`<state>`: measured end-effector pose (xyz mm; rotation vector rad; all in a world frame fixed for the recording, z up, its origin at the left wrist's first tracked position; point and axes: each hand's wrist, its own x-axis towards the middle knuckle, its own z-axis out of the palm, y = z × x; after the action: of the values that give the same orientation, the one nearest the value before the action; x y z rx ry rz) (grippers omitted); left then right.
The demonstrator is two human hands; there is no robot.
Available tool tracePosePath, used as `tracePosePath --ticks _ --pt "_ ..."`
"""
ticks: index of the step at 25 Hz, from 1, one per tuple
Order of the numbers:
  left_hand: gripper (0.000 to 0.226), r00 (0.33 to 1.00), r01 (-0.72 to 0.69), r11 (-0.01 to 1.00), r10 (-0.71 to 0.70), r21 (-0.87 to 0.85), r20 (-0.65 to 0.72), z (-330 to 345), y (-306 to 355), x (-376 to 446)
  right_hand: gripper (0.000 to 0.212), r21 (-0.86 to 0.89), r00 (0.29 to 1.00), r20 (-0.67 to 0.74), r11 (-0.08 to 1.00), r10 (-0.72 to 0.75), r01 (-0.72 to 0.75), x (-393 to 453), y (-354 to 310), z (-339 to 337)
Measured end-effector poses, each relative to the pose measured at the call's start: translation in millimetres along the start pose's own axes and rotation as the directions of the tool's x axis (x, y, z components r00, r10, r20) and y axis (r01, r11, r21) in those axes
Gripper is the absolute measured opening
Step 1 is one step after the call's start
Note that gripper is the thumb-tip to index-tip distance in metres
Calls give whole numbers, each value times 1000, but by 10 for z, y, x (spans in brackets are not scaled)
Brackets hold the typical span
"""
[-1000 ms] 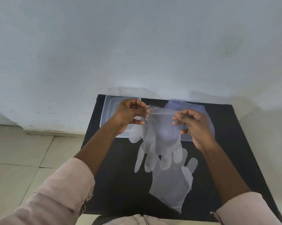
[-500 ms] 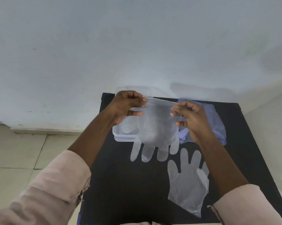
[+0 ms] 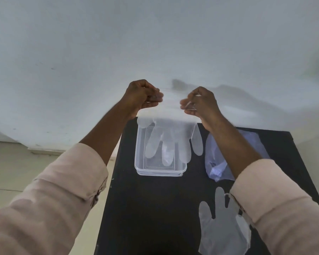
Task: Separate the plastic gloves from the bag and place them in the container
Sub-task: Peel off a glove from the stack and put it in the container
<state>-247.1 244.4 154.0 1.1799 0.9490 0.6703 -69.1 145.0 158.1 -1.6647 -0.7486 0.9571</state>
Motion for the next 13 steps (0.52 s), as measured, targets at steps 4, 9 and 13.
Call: tracePosePath --ticks 4,9,13 --pt "11 994 -14 996 24 87 -109 -84 67 308 21 -83 999 -7 996 -40 39 384 -53 187" --pt "12 970 -98 983 130 157 -207 -110 122 476 18 -206 980 -7 959 -200 194 670 -54 275" --pt "14 899 -350 916 387 198 -204 -88 195 354 8 -263 843 -54 822 -535 505 652 -62 248"
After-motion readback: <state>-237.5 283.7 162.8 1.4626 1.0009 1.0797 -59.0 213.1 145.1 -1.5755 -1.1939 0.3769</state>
